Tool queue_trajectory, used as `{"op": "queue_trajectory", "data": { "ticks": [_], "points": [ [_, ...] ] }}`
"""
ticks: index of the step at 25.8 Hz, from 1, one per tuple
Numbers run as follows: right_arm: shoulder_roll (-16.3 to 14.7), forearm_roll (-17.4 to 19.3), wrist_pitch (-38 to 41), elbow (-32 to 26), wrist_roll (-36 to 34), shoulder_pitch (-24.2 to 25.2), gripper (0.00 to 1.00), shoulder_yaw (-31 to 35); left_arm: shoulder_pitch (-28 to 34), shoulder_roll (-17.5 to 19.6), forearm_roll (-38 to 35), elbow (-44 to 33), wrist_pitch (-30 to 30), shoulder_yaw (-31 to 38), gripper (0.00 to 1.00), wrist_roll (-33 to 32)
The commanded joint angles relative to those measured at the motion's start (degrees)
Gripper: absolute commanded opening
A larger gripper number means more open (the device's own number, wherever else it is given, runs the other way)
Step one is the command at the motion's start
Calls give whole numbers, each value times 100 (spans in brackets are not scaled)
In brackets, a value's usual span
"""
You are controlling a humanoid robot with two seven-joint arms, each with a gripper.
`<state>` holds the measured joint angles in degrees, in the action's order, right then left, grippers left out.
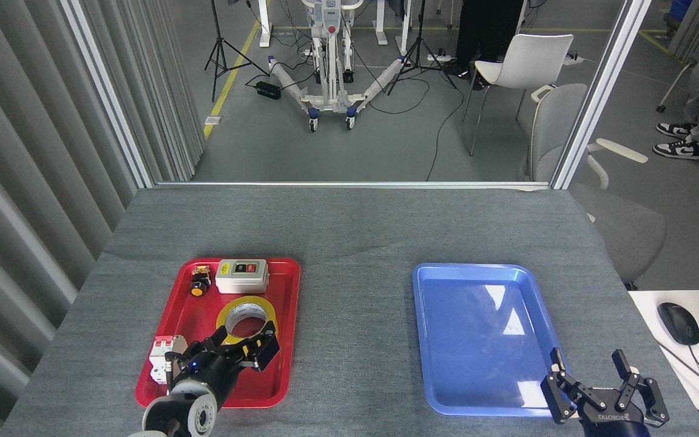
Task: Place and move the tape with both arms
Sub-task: 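Reach the left gripper into the red tray toward the yellow tape roll, then close the left gripper on the rim of the yellow tape roll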
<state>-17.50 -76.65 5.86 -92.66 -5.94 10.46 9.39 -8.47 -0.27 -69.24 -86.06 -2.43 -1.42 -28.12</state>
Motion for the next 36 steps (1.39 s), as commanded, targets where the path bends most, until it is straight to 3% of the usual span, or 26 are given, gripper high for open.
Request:
{"op": "queue_trajectory", "data": {
  "ticks": [1, 5, 17, 29, 36],
  "points": [
    [1, 1, -6, 19, -22, 0, 100, 2, -480, 229, 7, 326, 454, -236, 100, -818],
    [18, 1, -6, 28, -22, 0, 100, -7, -1034, 484, 7, 836, 928, -676, 100, -836],
    [282, -17, 3, 63, -22, -26, 100, -25, -1764, 985, -11, 1829, 963, -1326, 100, -915],
    [361, -61, 3, 116, -13, -70, 100, -16, -1904, 932, 77, 1926, 1025, -1282, 100, -985],
    [423, -69, 3, 116, -13, -70, 100, -33, -1685, 950, 86, 1838, 1025, -1291, 100, -985]
  ]
}}
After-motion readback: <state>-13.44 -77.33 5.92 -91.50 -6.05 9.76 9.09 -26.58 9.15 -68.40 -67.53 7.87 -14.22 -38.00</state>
